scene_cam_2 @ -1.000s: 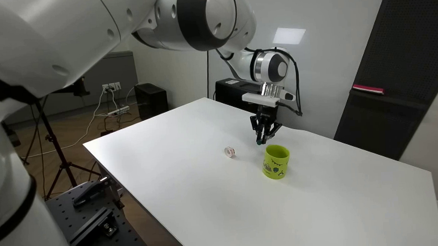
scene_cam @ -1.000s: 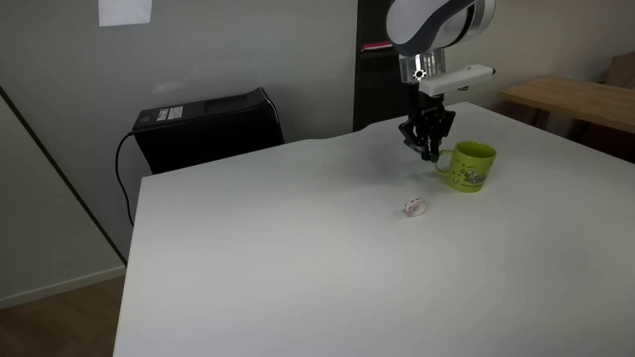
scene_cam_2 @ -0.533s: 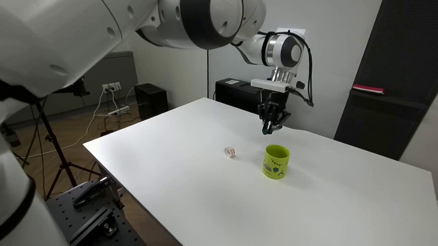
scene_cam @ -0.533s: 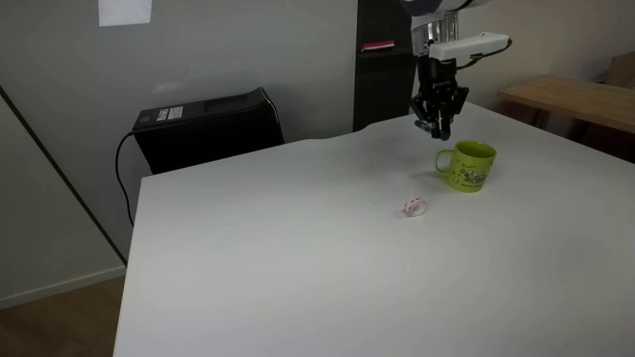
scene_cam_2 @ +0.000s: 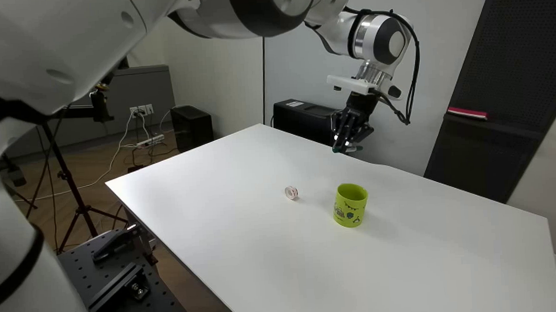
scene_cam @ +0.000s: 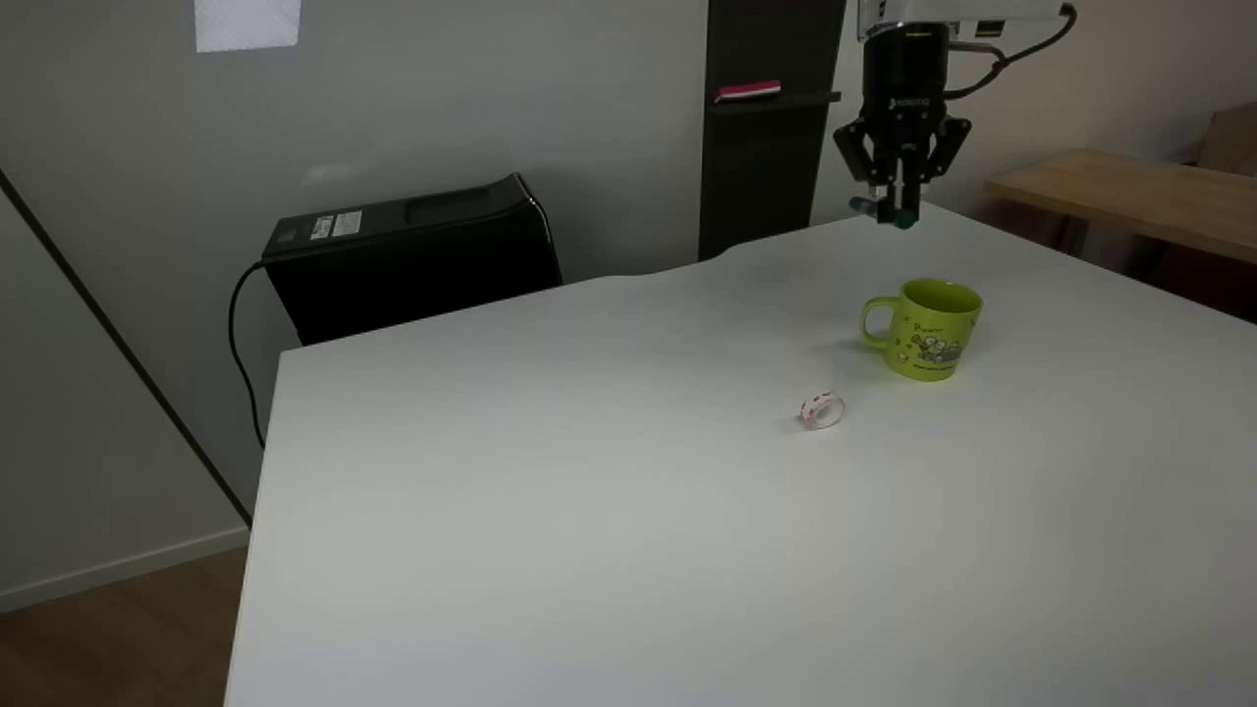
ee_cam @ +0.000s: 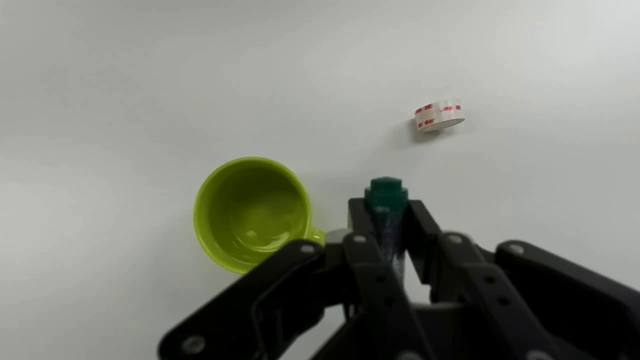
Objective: Take the marker off of the table and place it in the green cup
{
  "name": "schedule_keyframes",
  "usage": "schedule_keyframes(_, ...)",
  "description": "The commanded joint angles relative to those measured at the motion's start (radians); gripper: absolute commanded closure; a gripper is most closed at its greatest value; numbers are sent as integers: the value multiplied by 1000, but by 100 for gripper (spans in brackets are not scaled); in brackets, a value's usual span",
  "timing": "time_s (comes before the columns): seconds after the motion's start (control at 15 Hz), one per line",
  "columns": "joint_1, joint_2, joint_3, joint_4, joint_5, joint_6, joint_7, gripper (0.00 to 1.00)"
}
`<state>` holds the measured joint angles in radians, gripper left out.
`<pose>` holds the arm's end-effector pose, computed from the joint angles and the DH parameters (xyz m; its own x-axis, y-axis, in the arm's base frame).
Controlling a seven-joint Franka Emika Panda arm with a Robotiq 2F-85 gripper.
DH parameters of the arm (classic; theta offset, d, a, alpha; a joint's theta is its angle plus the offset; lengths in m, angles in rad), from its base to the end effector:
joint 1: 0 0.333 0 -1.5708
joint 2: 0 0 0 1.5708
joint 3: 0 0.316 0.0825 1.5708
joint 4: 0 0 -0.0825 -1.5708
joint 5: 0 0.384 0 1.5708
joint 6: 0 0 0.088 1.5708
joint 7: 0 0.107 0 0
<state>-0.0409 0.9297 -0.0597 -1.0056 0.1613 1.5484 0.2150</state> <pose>0.7314 -0.0419 0.2650 0.8731 -0.2936 -0.3893 -0.3268 -0.9449 -0.0202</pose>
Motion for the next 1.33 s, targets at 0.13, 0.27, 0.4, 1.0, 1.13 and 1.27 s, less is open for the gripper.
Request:
schedule_keyframes(0.13, -64, -108, 19, -140, 124, -42, 92, 94)
schedule_keyframes(0.27, -86, -133, 12, -195, 168, -40, 106, 94)
schedule_keyframes(0.4, -106, -158, 3, -255, 201, -30, 112, 94)
schedule_keyframes(1.0, -173, -210, -20, -453, 336, 0, 100, 94)
schedule_keyframes(1.13, -184, -202, -22, -471, 364, 12, 94, 94)
schedule_keyframes(1.27, -196, -192, -23, -477, 387, 22, 88, 94)
